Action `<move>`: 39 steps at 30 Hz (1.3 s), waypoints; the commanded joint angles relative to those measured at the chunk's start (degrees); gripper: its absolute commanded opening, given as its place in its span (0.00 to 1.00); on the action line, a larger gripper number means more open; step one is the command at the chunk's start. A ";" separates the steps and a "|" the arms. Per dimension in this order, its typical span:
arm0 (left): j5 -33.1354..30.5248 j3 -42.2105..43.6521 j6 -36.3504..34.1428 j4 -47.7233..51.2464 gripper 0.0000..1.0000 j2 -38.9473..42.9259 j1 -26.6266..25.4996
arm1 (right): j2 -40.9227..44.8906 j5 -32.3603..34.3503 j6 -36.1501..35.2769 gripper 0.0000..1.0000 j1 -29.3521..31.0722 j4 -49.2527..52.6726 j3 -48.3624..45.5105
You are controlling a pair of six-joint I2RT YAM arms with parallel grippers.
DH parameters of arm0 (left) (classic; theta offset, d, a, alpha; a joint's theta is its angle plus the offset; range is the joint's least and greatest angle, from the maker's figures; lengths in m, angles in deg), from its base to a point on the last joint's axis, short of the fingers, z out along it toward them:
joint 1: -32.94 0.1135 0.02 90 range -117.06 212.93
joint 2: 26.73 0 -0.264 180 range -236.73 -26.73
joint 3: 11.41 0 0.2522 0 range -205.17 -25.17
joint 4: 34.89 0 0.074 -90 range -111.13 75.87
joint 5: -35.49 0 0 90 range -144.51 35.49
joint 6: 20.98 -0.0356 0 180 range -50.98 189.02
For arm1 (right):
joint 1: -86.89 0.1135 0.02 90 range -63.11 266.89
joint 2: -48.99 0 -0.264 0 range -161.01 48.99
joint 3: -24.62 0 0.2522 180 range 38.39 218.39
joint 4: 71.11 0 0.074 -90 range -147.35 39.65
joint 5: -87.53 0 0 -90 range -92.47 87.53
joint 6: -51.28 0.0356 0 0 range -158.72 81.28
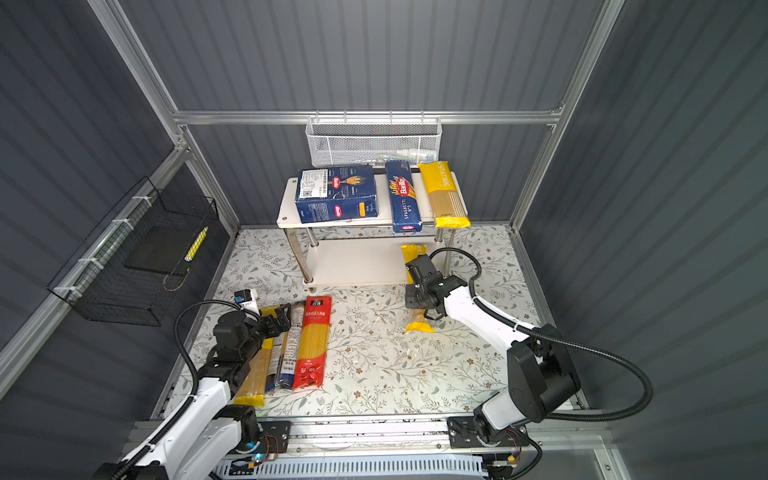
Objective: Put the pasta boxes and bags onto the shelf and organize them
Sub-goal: 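Stand the yellow bag upright against the lower shelf with the right gripper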
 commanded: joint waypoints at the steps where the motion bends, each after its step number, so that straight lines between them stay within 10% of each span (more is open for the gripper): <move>1: -0.25 -1.29 -0.91 0.94 1.00 -0.02 0.31 | -0.58 1.14 -1.28 0.09 -0.72 -5.14 4.69; 18: -0.16 -1.79 -1.00 1.20 1.00 -0.90 0.31 | -6.76 4.74 -0.68 0.11 -3.13 -8.97 8.68; 39: -0.16 -1.57 -0.98 1.20 1.00 -0.47 0.31 | -13.76 7.63 0.20 0.37 -6.26 -6.07 15.99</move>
